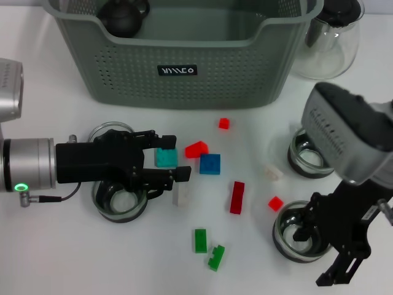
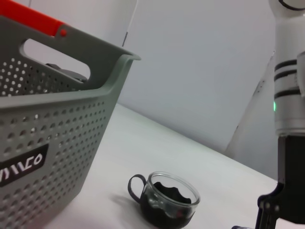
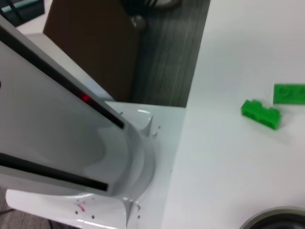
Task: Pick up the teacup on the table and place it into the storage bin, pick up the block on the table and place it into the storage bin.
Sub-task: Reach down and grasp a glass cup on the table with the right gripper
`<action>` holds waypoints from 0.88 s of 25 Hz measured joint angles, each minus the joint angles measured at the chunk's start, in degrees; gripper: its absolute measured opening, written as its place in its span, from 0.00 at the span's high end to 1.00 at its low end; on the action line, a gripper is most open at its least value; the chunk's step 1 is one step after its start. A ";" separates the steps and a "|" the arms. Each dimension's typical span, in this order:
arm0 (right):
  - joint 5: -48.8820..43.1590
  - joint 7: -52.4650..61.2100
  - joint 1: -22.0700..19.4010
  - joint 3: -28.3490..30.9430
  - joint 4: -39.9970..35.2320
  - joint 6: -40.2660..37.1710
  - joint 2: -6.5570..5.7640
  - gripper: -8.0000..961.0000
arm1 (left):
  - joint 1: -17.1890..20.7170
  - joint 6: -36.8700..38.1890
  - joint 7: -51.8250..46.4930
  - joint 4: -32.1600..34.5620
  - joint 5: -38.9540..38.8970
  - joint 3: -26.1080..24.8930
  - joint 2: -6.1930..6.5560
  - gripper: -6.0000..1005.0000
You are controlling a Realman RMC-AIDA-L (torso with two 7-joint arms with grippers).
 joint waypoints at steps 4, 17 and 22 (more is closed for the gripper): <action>0.15 0.80 0.23 -3.09 1.68 2.78 0.12 0.11 | 0.44 -0.70 0.22 0.01 0.00 0.00 -0.04 0.17; 0.23 2.82 0.39 -6.80 1.65 5.75 0.28 0.14 | 0.79 -1.06 0.64 0.01 0.00 0.00 -0.13 0.17; 0.27 2.84 0.45 -7.03 1.39 5.75 0.25 0.16 | 0.80 -1.13 0.74 0.01 0.00 0.00 -0.13 0.17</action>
